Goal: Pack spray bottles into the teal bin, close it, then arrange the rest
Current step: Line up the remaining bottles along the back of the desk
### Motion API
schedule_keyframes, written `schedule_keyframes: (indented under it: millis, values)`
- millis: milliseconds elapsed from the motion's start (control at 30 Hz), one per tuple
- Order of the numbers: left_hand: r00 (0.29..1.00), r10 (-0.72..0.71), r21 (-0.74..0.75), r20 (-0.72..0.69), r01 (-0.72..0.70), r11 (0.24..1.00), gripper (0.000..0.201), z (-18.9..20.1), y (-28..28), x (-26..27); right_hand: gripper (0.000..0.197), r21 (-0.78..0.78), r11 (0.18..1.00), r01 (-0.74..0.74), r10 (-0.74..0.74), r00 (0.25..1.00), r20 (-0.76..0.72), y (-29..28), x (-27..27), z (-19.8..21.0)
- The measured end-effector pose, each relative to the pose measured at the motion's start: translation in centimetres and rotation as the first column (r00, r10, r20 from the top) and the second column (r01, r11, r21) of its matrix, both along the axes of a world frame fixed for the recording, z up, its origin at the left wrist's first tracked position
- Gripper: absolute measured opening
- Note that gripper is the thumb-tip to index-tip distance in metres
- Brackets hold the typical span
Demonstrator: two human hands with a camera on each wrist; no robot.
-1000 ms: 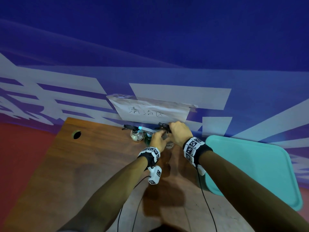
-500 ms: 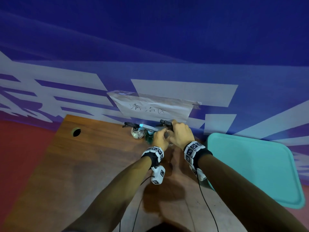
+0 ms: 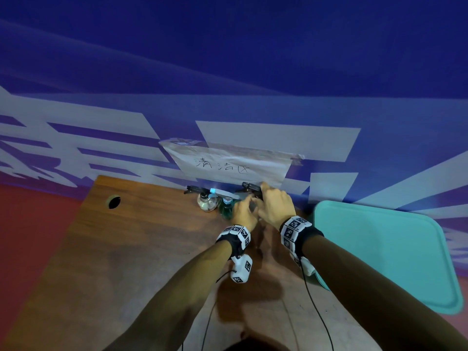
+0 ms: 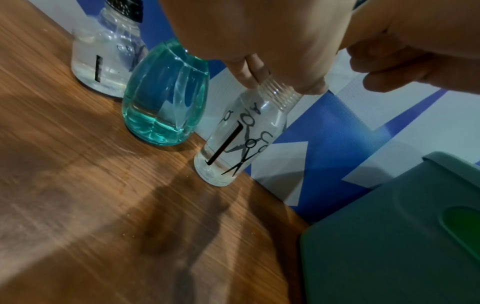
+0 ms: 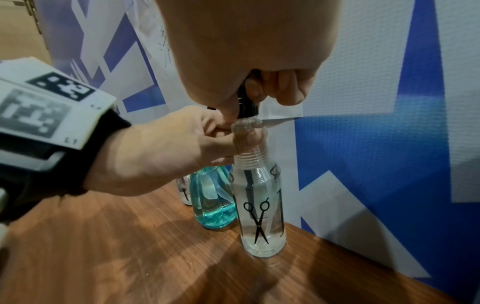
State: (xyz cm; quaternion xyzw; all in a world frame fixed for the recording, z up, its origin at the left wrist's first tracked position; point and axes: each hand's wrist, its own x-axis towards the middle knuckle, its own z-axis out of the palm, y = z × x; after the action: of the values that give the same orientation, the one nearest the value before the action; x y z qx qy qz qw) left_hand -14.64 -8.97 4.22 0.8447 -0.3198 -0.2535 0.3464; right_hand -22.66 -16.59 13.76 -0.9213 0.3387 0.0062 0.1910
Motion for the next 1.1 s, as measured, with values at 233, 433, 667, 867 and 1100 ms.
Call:
schedule_keyframes:
  millis: [233,433,667,867,1100]
  values:
    - [1.000,0.016,0.029,-0.017,-0.015,0.999,0.036,0.7,0.1,0.2,0.035,0.045,0.999,-0.013,0.014,1.000,-0.014,-0.5,0.2,0.0]
    - [0.998,-0.028,-0.008,-0.053,0.028,1.000,0.012,1.7,0.6,1.0,0.026,0.171,0.978,-0.118,0.122,0.992,-0.014,-1.9,-0.2,0.7]
    - [1.000,0.024,-0.025,-0.017,-0.025,0.999,0.017,1.7,0.3,0.3,0.030,0.082,0.992,-0.100,0.101,0.995,0.000,-1.7,-0.1,0.1]
    - [0.999,0.042,-0.043,-0.025,-0.043,0.998,0.011,1.9,0.4,-0.3,0.032,0.004,0.999,-0.048,0.048,0.999,0.017,-0.9,0.0,-0.6]
    - [0.999,0.039,-0.027,-0.031,-0.040,0.999,0.016,1.8,0.4,-0.3,0.035,-0.082,0.997,-0.009,0.009,1.000,0.000,-0.2,0.2,-1.3]
